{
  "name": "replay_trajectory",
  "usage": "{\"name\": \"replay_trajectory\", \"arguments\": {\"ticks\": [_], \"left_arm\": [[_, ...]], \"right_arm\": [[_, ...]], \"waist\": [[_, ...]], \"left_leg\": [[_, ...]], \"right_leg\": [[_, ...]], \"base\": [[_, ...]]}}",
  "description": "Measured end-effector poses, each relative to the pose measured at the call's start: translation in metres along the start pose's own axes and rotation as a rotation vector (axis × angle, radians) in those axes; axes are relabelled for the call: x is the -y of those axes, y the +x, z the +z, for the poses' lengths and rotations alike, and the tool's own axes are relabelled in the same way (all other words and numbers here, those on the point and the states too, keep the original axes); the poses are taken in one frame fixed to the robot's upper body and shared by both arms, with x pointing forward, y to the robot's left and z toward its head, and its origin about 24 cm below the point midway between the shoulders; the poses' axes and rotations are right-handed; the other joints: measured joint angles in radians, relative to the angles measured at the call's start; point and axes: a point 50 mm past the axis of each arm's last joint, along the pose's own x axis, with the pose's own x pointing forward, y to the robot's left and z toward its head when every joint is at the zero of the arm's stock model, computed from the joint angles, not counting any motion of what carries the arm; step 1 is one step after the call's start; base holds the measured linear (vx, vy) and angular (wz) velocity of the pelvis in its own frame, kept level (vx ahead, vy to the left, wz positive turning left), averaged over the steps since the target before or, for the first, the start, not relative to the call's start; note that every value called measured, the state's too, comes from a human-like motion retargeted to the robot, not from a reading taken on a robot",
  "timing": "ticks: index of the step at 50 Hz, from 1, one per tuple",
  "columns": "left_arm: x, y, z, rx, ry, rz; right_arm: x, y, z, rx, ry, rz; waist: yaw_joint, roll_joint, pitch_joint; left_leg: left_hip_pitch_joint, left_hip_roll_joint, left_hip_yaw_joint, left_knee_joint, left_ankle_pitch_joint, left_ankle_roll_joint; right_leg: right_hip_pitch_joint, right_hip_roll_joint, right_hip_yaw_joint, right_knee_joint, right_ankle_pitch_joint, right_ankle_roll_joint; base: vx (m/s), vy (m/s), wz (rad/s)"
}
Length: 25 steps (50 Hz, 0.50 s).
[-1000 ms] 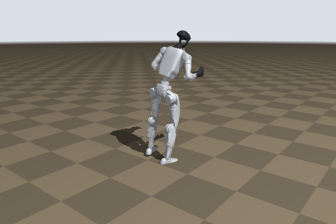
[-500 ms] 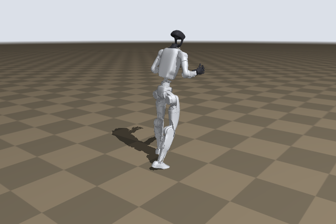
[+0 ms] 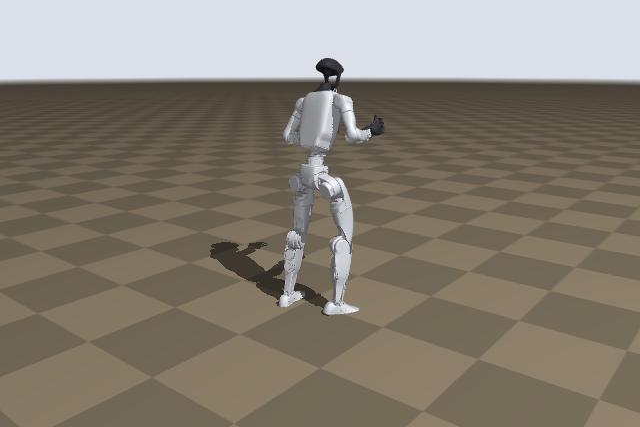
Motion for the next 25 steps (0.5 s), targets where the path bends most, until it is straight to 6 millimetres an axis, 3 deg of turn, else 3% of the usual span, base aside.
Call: {"name": "replay_trajectory", "arguments": {"ticks": [5, 10, 15, 20, 25], "left_arm": [[-0.005, -0.006, -0.002, -0.004, 0.022, 0.019], [-0.001, 0.000, -0.002, 0.009, 0.035, -0.010], [0.006, 0.004, -0.004, 0.008, 0.026, -0.045], [0.012, 0.003, -0.007, -0.004, 0.007, -0.066], [0.010, -0.007, -0.009, -0.051, -0.020, -0.051]], "right_arm": [[0.006, 0.001, 0.003, 0.016, -0.016, -0.040], [0.013, 0.006, 0.006, 0.038, -0.021, -0.089], [0.019, 0.008, 0.006, 0.041, -0.028, -0.121], [0.020, 0.006, 0.003, 0.027, -0.032, -0.128], [0.021, -0.004, -0.002, -0.013, -0.049, -0.120]], "waist": [[-0.034, -0.022, 0.055], [-0.009, 0.006, 0.096], [-0.007, 0.034, 0.101], [-0.002, 0.057, 0.090], [0.001, 0.087, 0.052]], "left_leg": [[0.053, -0.041, -0.037, 0.017, -0.032, -0.012], [0.073, 0.050, -0.039, 0.053, -0.060, -0.085], [0.090, 0.054, -0.073, 0.057, -0.054, -0.098], [0.081, 0.043, -0.137, 0.145, -0.019, -0.069], [0.017, 0.041, -0.142, 0.368, 0.024, 0.003]], "right_leg": [[0.002, -0.001, 0.063, -0.270, 0.078, 0.131], [-0.060, 0.104, 0.098, -0.353, 0.005, 0.131], [-0.064, 0.084, 0.030, -0.353, -0.006, 0.131], [-0.019, 0.052, -0.008, -0.353, 0.109, 0.131], [0.033, -0.001, 0.012, -0.288, 0.080, 0.131]], "base": [[0.33, -0.06, 0.51], [0.35, -0.39, 0.19], [0.41, -0.24, 0.44], [0.47, -0.22, 0.37], [0.52, -0.04, 0.29]]}}
